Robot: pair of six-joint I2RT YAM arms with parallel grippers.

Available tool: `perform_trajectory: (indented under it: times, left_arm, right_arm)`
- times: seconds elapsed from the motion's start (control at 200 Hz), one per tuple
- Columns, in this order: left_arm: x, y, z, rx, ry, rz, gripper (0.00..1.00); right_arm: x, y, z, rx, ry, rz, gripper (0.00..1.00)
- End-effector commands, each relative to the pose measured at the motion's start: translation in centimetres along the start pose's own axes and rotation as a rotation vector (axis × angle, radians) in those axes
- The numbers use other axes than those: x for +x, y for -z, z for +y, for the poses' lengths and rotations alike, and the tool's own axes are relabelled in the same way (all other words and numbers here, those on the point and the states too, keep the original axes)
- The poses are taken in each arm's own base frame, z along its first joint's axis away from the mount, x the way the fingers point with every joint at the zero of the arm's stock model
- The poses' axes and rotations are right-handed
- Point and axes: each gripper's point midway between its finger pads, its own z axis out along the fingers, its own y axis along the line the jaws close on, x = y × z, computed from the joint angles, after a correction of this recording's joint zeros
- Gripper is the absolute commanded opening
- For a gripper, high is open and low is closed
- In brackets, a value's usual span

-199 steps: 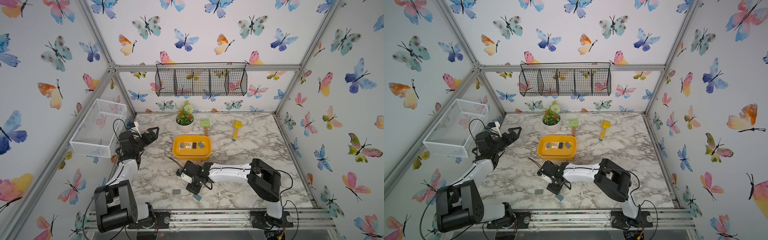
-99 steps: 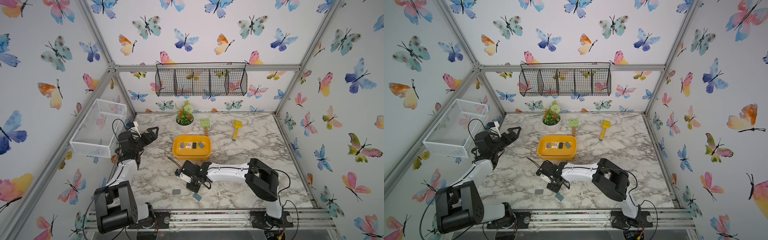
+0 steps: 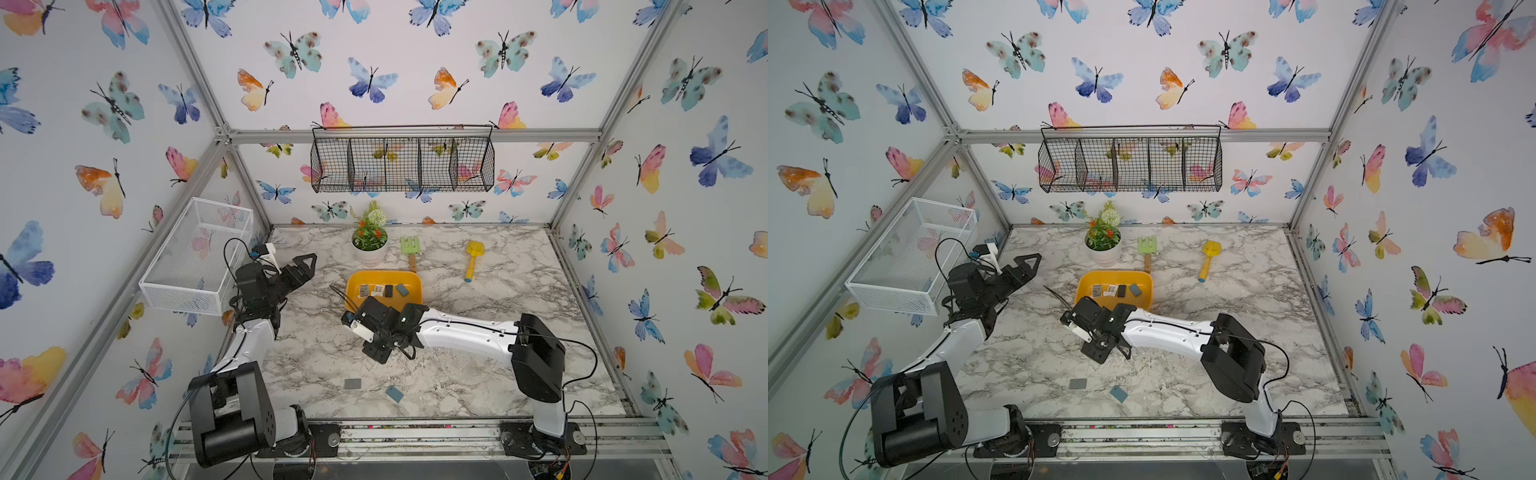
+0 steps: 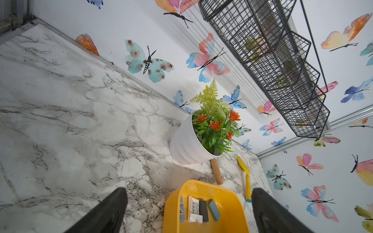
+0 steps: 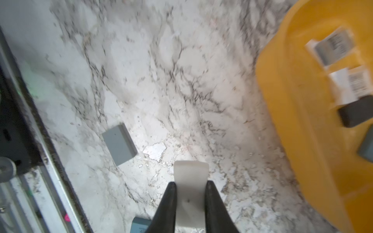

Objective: Put the eraser in the storage box
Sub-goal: Pick up the eraser from the center of the board, then place the eraser in the storage box.

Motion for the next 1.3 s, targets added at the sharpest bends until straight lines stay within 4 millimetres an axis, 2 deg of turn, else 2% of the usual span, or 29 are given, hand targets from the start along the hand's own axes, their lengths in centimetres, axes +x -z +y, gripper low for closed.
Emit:
perform_trajectory:
  times: [0.0,0.125,0.23,0.3,0.425,0.531,0.766,1.011,1.296]
  left_arm:
    - [-0.3,0.5,-0.8,0.033,-0.013,-0.012,0.98]
    - [-0.3,0.6,-1.2,0.059,-0.014,-0.013,0.98]
    - [-0.4,0.5,-1.5,0.071,-0.012,-0.012,0.98]
    - [-0.4,0.5,-1.4,0.072,-0.011,-0.012,0.98]
    - [-0.3,0.5,-1.4,0.075,-0.008,-0.01,0.98]
    - [-0.2,0.4,-1.3,0.075,-0.003,-0.005,0.98]
    - [0.2,0.2,-1.1,0.078,0.004,0.002,0.98]
    - [0.1,0.3,-1.1,0.078,0.004,0.0,0.98]
    - [0.0,0.2,-1.2,0.087,0.01,0.003,0.98]
  right_arm:
    - [-3.2,2.7,-4.9,0.061,-0.091,-0.082,0.22]
    - [-5.5,2.2,-9.5,0.076,-0.143,-0.122,0.22]
    - [-6.8,0.9,-11.1,0.077,-0.137,-0.123,0.22]
    - [-7.1,-0.4,-11.3,0.069,-0.124,-0.107,0.22]
    - [-6.1,-3.0,-11.8,0.069,-0.119,-0.064,0.21]
    - [-5.4,-4.5,-12.2,0.057,-0.139,-0.05,0.22]
    - [-5.0,-6.0,-12.9,0.049,-0.149,-0.037,0.21]
    - [-3.0,-9.1,-13.3,0.011,-0.172,0.021,0.21]
    - [-1.6,-11.3,-13.3,-0.017,-0.181,0.057,0.23]
